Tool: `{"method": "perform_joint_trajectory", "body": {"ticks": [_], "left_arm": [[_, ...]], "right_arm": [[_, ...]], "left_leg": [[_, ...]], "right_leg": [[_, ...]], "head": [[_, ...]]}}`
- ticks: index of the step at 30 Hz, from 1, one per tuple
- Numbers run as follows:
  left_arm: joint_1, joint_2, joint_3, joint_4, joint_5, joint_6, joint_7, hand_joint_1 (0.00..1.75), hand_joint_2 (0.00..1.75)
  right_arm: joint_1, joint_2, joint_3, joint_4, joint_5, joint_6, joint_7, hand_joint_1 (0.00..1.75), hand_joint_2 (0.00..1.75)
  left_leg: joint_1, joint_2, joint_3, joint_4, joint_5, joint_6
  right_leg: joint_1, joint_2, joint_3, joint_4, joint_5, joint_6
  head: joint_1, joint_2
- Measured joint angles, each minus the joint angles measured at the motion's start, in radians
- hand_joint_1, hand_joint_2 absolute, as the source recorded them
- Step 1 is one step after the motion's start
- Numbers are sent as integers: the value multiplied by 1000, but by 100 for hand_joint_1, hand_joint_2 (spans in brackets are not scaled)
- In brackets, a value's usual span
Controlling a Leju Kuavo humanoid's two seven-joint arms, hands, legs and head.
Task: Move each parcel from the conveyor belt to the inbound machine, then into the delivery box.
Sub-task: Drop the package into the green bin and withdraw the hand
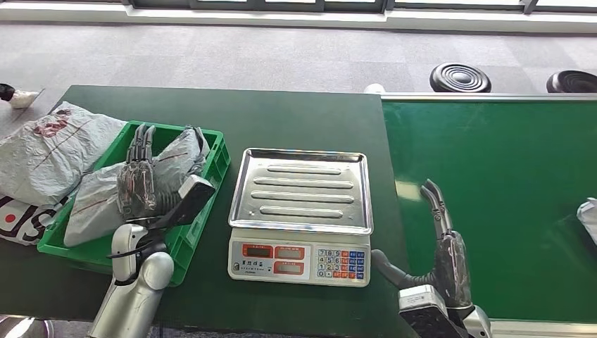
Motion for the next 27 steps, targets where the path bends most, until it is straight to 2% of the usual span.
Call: {"method": "perform_joint_trajectory", "body": {"ticks": [4, 8, 11, 19, 23, 27], "left_arm": [[40, -30, 16, -81, 267, -8, -74, 0, 0], [94, -58, 25, -182, 563, -25, -127, 0, 0], [136, -62, 25, -247, 646, -28, -135, 0, 0], [189, -63, 25, -332, 653, -24, -136, 0, 0], [197, -63, 25, -345, 652, -21, -136, 0, 0], [211, -63, 25, -364, 700, -54, -156, 0, 0]], "right_arm": [[9, 0, -9, 0, 34, -14, 18, 0, 175], [17, -4, -43, 0, 85, -7, 58, 0, 0], [20, -11, -84, 0, 115, 19, 80, 0, 0], [24, -24, -158, -6, 138, 49, 82, 0, 0], [27, -29, -171, -8, 148, 50, 78, 0, 175], [20, -53, -188, -5, 199, 61, 124, 0, 175]], "left_leg": [[0, 0, 0, 0, 0, 0], [0, 0, 0, 0, 0, 0], [0, 0, 0, 0, -1, 0], [0, 0, 0, 0, -1, 0], [0, 0, 0, 0, 0, 0], [0, 0, 0, 0, 0, 0]], "right_leg": [[0, 0, 0, 0, 0, 0], [0, 0, 0, 0, 0, 0], [0, 0, 0, 0, 0, 0], [0, 0, 0, 0, 0, 0], [0, 0, 0, 0, 0, 0], [0, 0, 0, 0, 0, 0]], "head": [[0, 0], [0, 0], [0, 0], [0, 0], [0, 0], [0, 0]]}}
